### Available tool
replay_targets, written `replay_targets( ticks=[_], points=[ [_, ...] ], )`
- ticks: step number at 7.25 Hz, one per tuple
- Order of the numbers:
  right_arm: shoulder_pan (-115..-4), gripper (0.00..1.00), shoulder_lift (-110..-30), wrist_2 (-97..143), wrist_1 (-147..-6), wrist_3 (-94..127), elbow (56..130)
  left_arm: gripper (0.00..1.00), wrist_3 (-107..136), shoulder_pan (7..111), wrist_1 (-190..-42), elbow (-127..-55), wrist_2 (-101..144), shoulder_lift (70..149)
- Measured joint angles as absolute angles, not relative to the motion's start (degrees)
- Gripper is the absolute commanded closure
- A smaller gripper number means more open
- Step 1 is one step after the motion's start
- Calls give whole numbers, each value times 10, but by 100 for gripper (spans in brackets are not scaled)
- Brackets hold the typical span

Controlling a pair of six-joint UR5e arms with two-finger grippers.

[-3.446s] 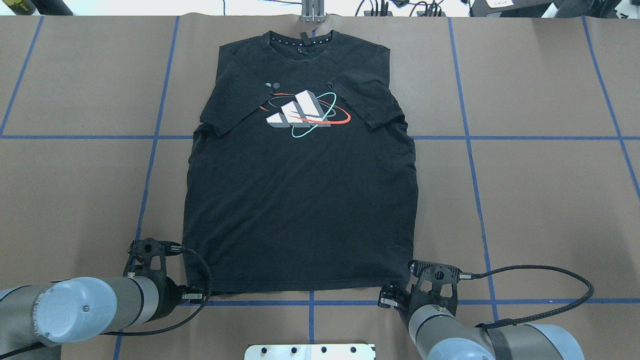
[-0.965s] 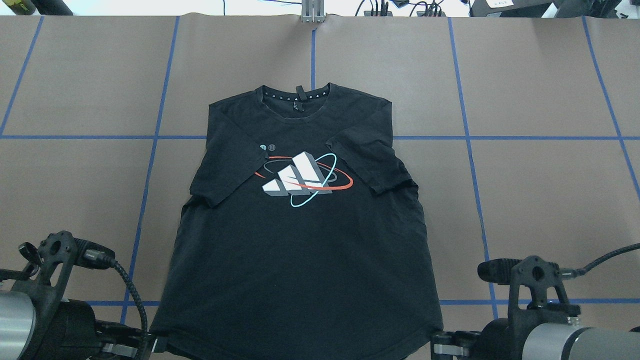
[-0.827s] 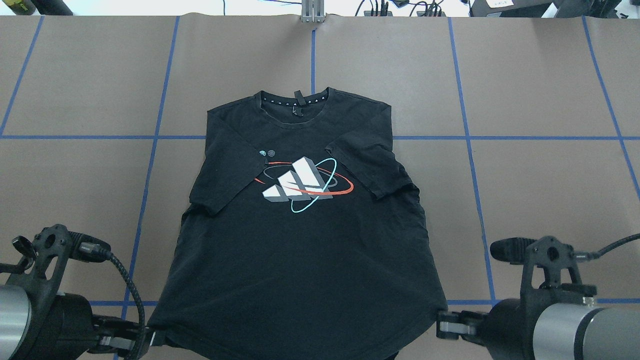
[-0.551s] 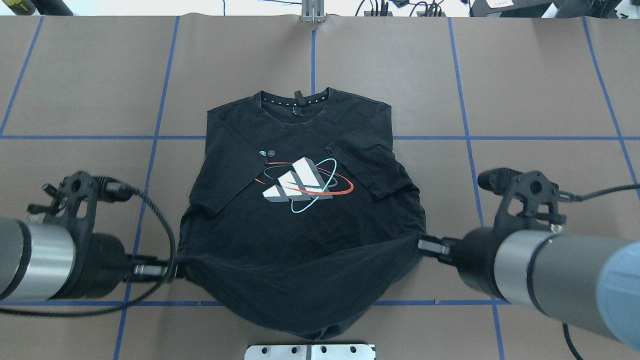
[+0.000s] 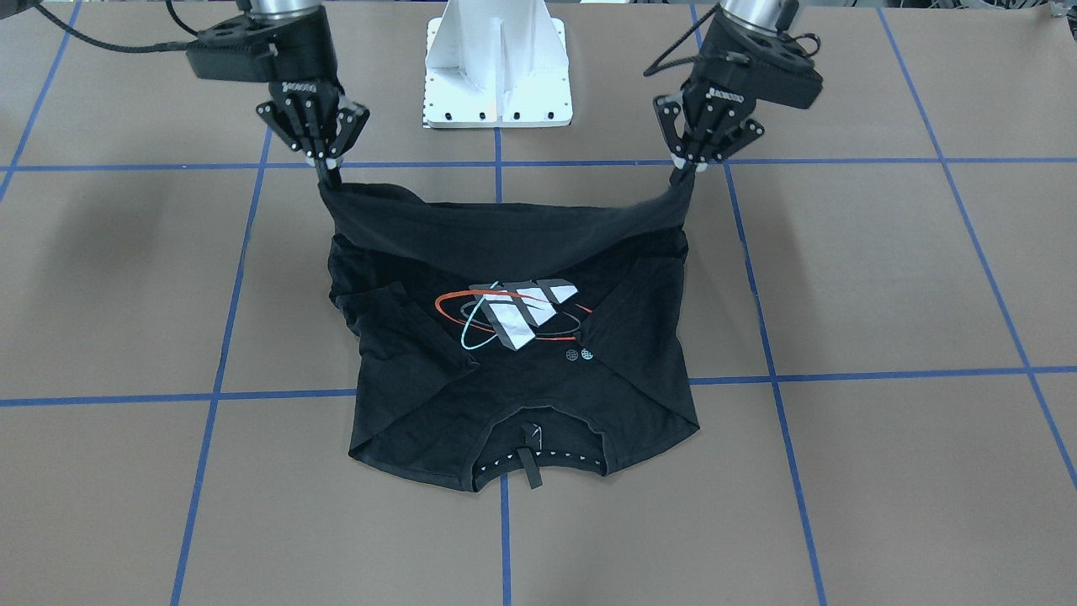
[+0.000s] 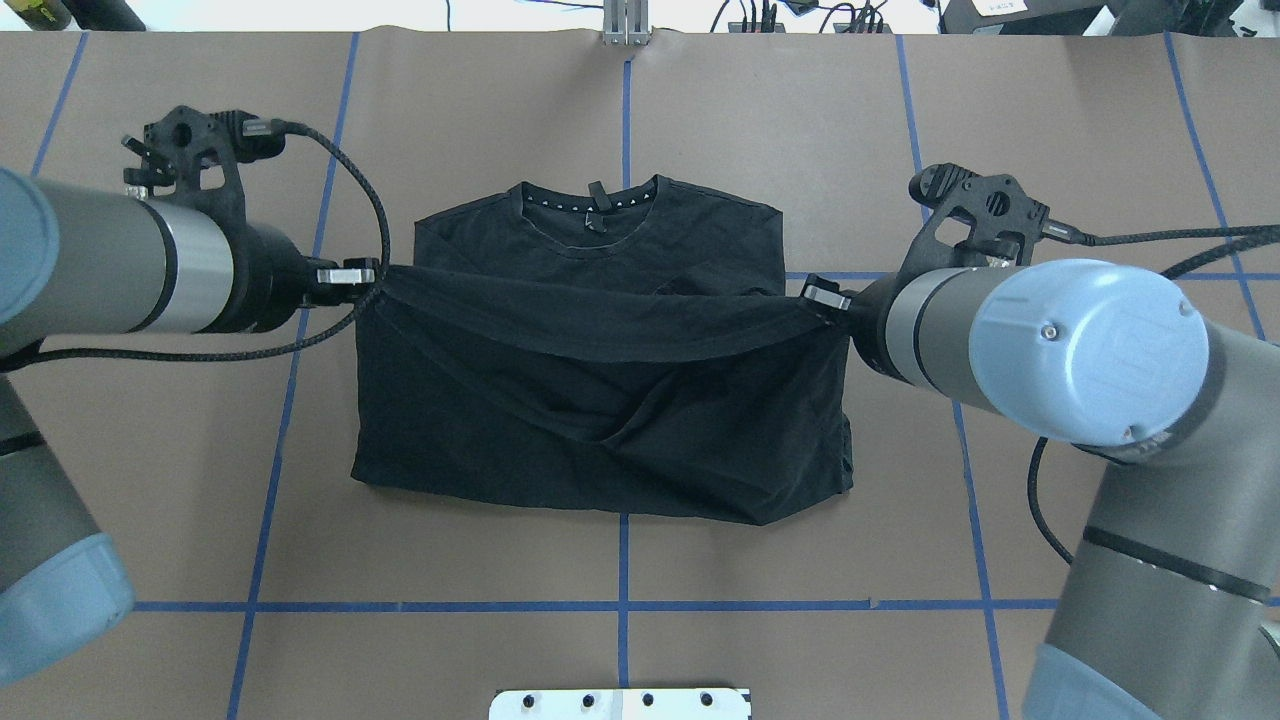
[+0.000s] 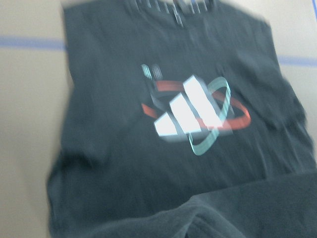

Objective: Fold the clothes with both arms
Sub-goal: 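Lift the hem with both grippers and fold it toward the shirt's neck, then lay the hem near the collar and open both grippers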

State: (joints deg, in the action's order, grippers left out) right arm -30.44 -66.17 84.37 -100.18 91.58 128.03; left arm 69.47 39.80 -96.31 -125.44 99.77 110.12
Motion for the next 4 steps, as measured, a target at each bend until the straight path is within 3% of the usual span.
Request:
replay_targets(
  ticks=[2,4],
  points=[
    [-349,100,-652,843,-926,886,1195,100,693,420,-981,-1209,963,1120],
    [-375,100,-623,843,-865,866,1110,100,693,422,-1031,-1115,932,1157]
  ],
)
